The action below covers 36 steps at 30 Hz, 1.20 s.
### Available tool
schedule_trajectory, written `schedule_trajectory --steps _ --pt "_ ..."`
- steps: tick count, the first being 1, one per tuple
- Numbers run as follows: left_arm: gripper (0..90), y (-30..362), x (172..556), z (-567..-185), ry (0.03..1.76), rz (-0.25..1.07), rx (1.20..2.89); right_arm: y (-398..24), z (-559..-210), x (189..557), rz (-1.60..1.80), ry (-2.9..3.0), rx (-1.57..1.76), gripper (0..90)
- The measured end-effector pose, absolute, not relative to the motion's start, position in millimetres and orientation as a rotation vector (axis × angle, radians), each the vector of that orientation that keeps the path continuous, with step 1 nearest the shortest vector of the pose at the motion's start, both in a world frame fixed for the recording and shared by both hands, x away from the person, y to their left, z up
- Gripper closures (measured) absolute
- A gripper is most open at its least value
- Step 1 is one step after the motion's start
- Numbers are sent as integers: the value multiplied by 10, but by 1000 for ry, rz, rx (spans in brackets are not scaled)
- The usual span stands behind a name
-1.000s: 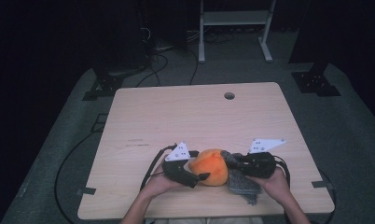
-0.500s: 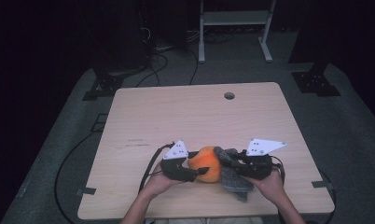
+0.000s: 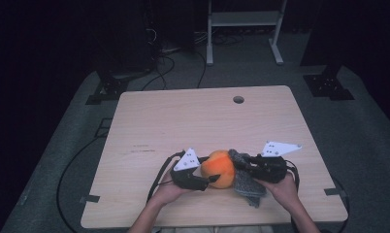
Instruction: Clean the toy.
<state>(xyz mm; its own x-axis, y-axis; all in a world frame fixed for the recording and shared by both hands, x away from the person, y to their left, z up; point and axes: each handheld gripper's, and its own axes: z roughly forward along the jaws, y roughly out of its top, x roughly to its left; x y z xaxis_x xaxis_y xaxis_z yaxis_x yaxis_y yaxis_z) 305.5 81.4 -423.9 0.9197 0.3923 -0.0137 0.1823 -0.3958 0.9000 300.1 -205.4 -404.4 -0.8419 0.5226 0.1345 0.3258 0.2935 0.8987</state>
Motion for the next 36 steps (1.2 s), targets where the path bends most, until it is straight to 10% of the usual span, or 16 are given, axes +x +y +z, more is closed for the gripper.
schedule_trajectory --steps 7,13,29,36 --pt "361 891 3064 -4130 461 169 1961 -1908 -3985 2893 1578 2385 663 753" --pt "194 832 3105 -4202 477 171 1961 -2060 -4077 3009 1554 2377 774 754" --pt "325 758 3052 -4266 475 157 1988 -2120 -4092 3000 1480 2386 781 751" --pt "163 817 3088 -4203 436 134 2000 -2097 -4091 2967 1478 2414 730 754"
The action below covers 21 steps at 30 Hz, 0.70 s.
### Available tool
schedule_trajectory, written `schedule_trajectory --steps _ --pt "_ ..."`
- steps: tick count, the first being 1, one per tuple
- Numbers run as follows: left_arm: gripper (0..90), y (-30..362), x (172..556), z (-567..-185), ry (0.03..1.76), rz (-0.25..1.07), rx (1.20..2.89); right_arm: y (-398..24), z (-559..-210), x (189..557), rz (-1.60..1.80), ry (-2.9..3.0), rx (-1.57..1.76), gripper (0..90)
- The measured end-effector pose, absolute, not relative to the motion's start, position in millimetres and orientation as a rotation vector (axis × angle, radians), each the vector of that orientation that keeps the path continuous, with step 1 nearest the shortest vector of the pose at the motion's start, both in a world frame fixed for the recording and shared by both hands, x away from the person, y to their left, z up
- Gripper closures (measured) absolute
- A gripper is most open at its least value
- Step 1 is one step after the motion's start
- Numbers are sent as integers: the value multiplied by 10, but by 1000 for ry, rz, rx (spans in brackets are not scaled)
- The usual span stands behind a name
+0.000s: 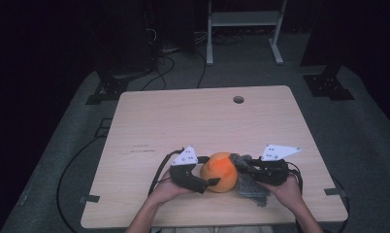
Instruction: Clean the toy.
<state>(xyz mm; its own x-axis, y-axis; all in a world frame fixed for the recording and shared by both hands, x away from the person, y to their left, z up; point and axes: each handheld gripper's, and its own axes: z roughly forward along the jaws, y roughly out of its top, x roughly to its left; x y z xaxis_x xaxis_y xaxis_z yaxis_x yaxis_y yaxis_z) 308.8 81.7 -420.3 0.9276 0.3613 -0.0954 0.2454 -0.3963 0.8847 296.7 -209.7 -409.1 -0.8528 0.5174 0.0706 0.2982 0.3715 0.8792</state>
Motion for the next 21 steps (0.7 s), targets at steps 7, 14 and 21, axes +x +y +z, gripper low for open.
schedule_trajectory --steps 7,14,21 --pt "286 714 3044 -4324 445 183 2036 -1803 -3971 2792 1488 2448 553 751" --pt "262 747 3028 -4273 397 166 2017 -2028 -3998 2960 1436 2429 691 752" --pt "323 575 2953 -4307 385 235 2050 -1973 -3941 2848 1435 2472 580 752"
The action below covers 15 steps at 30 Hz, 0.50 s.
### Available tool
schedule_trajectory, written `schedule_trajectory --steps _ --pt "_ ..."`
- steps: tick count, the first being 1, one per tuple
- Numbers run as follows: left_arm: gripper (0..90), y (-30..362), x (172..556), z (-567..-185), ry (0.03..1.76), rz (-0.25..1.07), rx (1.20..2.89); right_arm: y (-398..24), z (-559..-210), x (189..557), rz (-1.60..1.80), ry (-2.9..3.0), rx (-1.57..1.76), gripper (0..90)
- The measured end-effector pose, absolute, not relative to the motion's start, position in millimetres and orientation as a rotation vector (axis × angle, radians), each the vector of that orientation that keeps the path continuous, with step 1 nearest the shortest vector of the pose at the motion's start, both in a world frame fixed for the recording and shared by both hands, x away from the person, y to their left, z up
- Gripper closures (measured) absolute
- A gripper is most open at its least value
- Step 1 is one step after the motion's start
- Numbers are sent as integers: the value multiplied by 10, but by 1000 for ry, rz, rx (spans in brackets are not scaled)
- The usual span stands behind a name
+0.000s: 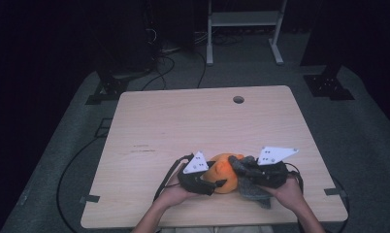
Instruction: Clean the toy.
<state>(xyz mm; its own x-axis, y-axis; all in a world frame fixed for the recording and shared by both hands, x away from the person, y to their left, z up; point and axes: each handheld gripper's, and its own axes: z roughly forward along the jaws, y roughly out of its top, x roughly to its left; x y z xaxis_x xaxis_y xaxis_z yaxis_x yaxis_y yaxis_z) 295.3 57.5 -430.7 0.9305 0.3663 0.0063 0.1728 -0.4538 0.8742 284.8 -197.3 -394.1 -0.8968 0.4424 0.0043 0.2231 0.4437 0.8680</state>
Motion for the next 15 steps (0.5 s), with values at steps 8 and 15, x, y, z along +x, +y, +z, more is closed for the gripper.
schedule_trajectory --steps 8,15 --pt "242 663 3013 -4272 436 201 2008 -2015 -3929 2861 1436 2466 607 760" --pt "336 530 2915 -4324 389 269 2047 -1669 -3875 2690 1437 2526 446 764"
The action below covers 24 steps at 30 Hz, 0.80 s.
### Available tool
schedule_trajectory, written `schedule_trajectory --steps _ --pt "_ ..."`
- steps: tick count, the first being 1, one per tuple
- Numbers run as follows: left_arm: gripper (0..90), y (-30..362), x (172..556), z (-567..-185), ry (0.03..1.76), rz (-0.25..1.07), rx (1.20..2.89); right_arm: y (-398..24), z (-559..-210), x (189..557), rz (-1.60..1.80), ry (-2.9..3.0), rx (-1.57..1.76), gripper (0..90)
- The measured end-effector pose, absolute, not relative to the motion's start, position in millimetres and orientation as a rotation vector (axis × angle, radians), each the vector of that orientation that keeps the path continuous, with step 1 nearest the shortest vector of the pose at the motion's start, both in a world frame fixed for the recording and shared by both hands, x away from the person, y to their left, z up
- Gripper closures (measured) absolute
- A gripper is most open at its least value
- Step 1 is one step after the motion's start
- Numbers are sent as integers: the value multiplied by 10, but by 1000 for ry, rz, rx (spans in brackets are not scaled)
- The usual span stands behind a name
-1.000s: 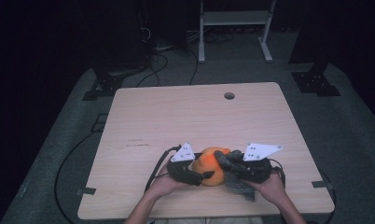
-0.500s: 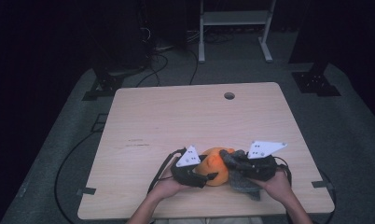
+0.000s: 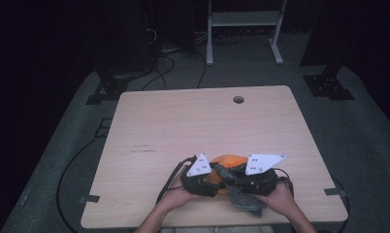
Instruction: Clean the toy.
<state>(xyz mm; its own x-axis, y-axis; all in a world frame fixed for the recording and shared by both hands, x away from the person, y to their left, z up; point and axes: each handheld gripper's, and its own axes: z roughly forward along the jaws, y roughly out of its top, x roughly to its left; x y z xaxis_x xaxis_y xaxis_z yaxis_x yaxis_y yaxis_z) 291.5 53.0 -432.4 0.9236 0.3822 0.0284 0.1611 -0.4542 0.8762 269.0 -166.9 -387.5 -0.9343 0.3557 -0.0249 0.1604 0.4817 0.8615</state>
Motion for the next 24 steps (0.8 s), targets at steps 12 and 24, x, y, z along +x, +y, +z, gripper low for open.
schedule_trajectory --steps 12,24 --pt "124 589 3034 -4300 488 180 2028 -2077 -3905 2830 1444 2494 613 763" --pt "277 554 2856 -4338 229 257 2111 -2006 -3806 2813 1406 2483 608 764"
